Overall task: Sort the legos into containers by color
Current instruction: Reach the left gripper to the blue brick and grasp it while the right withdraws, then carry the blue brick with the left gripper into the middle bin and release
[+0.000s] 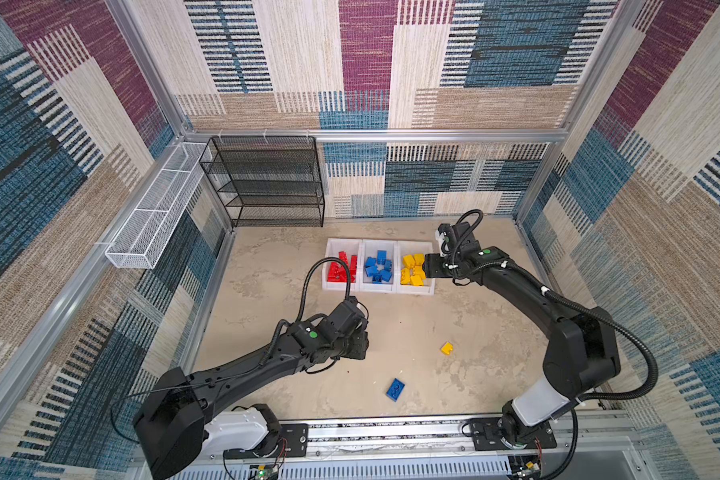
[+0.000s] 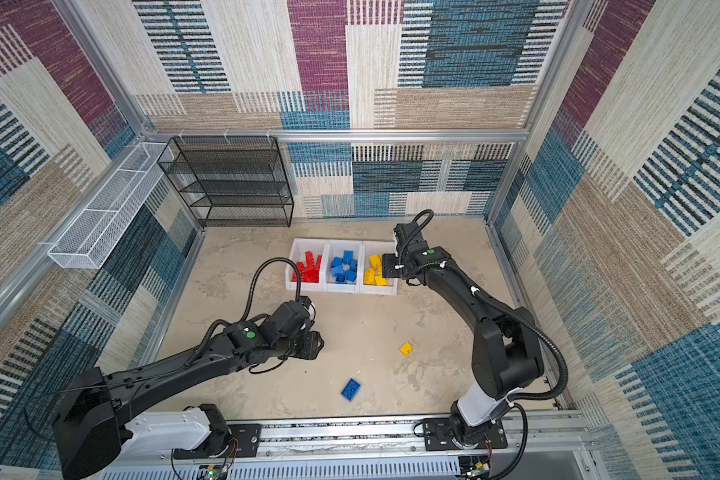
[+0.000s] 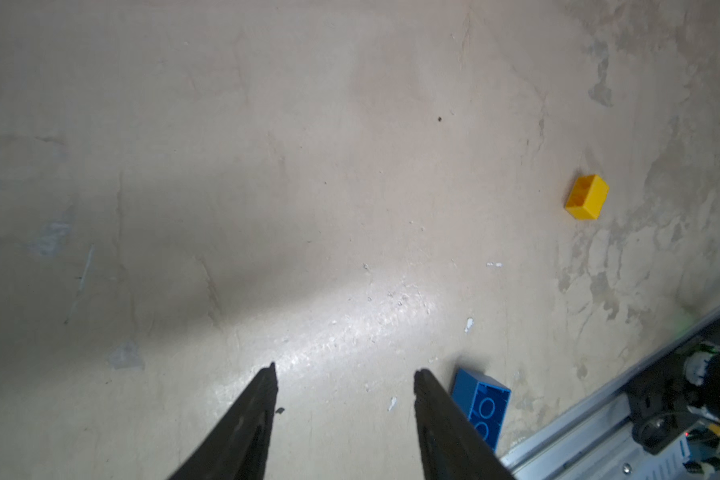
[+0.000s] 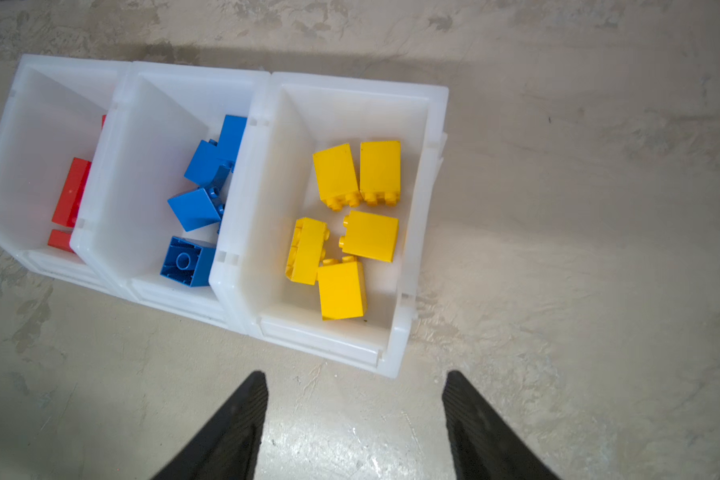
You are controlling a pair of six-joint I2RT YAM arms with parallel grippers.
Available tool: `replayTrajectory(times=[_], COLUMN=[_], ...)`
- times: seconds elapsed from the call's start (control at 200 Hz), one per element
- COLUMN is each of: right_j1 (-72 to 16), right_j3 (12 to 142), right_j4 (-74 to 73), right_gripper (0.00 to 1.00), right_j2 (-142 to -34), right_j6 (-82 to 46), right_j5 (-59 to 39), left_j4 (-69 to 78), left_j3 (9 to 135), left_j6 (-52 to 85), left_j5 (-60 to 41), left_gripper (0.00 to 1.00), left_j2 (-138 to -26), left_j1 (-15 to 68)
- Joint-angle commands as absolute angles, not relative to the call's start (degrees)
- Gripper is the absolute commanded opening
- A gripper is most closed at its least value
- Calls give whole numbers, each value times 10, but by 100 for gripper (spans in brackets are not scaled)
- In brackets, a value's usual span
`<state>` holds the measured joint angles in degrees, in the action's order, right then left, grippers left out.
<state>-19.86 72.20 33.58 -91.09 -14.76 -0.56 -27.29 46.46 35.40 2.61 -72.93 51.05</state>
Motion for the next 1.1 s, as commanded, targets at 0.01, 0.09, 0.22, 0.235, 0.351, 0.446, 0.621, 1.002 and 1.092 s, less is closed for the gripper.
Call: replayTrajectory(times=[0.01, 0.09, 0.22, 0.235, 0.351, 0.446, 0.621, 1.002, 1.092], right_j1=[-198, -197, -197, -196, -194, -191, -186, -182, -181], right_j3=[681, 656, 631, 629, 615, 609, 600, 579, 577], right_j4=[301, 296, 294, 293, 288, 287, 285, 280, 279], right_gripper=[70, 70, 71, 71, 71, 71, 71, 71, 71], right_j2=[-881, -866, -853, -851, -843, -840, -836, -824, -824], right_j6=[-177, -184, -190, -190, -194, -194, -191, -193, -195], right_j5=[-15, -12, -6, -7, -6, -6, -7, -10, -10], left_j4=[-288, -292, -310, -313, -323, -324, -352, -400, -400], left_j3=[490, 510, 548, 552, 578, 593, 618, 656, 660], left_j6=[336, 329, 313, 312, 309, 310, 308, 312, 311], left_j5=[38, 40, 43, 43, 39, 31, 34, 42, 40], left_gripper=[57, 57, 57, 57, 57, 58, 58, 58, 56], left_j2=[-762, -789, -841, -847, -885, -905, -942, -998, -1006], left_j1=[548, 579, 630, 635, 666, 682, 715, 729, 729])
